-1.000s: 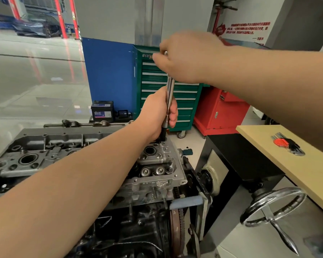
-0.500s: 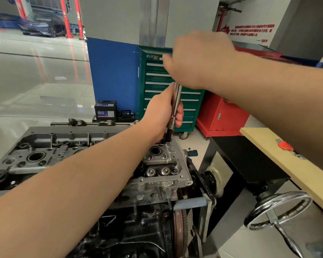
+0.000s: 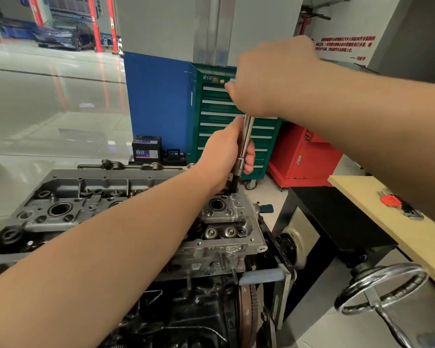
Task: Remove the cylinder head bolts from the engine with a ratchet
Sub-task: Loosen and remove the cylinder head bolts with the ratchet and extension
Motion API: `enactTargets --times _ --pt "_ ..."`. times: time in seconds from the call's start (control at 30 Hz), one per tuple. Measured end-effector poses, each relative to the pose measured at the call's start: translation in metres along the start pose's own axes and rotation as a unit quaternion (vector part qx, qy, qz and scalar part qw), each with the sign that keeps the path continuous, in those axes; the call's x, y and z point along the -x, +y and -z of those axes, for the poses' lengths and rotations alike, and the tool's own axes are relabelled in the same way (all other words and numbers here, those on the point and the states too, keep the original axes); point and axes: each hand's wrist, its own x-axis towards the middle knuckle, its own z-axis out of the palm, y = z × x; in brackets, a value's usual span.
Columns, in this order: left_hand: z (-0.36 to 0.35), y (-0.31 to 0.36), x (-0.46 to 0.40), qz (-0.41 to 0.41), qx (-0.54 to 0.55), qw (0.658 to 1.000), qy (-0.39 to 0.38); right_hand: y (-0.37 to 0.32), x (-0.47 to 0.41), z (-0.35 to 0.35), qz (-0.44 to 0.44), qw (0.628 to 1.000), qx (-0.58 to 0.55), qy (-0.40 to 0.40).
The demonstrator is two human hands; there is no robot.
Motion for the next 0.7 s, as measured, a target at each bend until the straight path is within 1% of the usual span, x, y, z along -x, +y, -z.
enactTargets --times 0.03,0.07,0.1,0.13,0.17,0.2,0.23,0.27,0.3,0.33,0.37,0.4,0.43,0.47,0.53,0.6,0.63,0.67,0.7 --pt "0.000 -0.001 0.000 0.005 0.006 1.000 -0.005 -0.007 -0.002 0.005 -0.003 0.999 0.046 0.000" --pt "0.000 0.000 -0.001 0.016 0.021 1.000 -0.016 -0.012 -0.004 0.007 0.009 0.998 0.059 0.019" --pt "-0.001 0.001 -0.001 0.031 0.041 0.998 -0.030 -0.015 -0.005 0.006 0.029 0.997 0.049 0.052" --pt "-0.001 0.003 -0.001 0.046 0.056 0.996 -0.046 -0.014 -0.005 0.003 0.048 0.996 0.012 0.077" --pt "-0.001 0.004 -0.001 0.052 0.060 0.995 -0.060 -0.008 -0.002 -0.002 0.072 0.993 -0.048 0.083" --pt "-0.002 0.005 -0.002 0.050 0.055 0.995 -0.069 0.002 0.004 -0.006 0.094 0.982 -0.147 0.073" --pt "-0.004 0.005 -0.001 0.045 0.045 0.995 -0.071 0.012 0.010 -0.010 0.103 0.958 -0.264 0.054" --pt "-0.006 0.005 -0.002 0.041 0.034 0.996 -0.068 0.021 0.017 -0.013 0.101 0.930 -0.352 0.036" --pt "-0.009 0.004 -0.002 0.038 0.025 0.997 -0.064 0.026 0.022 -0.017 0.094 0.919 -0.381 0.032" --pt "-0.011 0.003 -0.002 0.031 0.016 0.998 -0.055 0.028 0.023 -0.020 0.083 0.928 -0.360 0.045" --pt "-0.011 0.003 -0.003 0.022 0.008 0.999 -0.044 0.027 0.021 -0.022 0.063 0.949 -0.305 0.052" --pt "-0.010 0.002 -0.004 0.015 -0.001 0.999 -0.029 0.021 0.016 -0.022 0.036 0.974 -0.219 0.054" --pt "-0.007 0.001 -0.004 0.012 -0.007 1.000 -0.017 0.014 0.012 -0.019 0.004 0.990 -0.129 0.056" --pt "-0.004 0.000 -0.005 0.011 -0.012 1.000 -0.011 0.007 0.009 -0.014 -0.020 0.995 -0.072 0.066" --pt "0.001 -0.002 -0.005 0.012 -0.009 1.000 -0.023 -0.007 0.009 -0.006 -0.009 0.995 -0.029 0.100" --pt "0.003 -0.003 -0.005 0.026 0.021 0.998 -0.045 -0.009 0.008 -0.009 0.022 0.989 -0.044 0.139" --pt "0.002 -0.003 -0.004 0.036 0.034 0.997 -0.055 -0.005 0.008 -0.013 0.042 0.985 -0.084 0.145" --pt "0.001 -0.002 -0.003 0.044 0.041 0.996 -0.061 0.003 0.011 -0.017 0.063 0.975 -0.163 0.135" --pt "-0.002 -0.002 -0.003 0.049 0.042 0.996 -0.058 0.011 0.014 -0.020 0.079 0.954 -0.267 0.113"
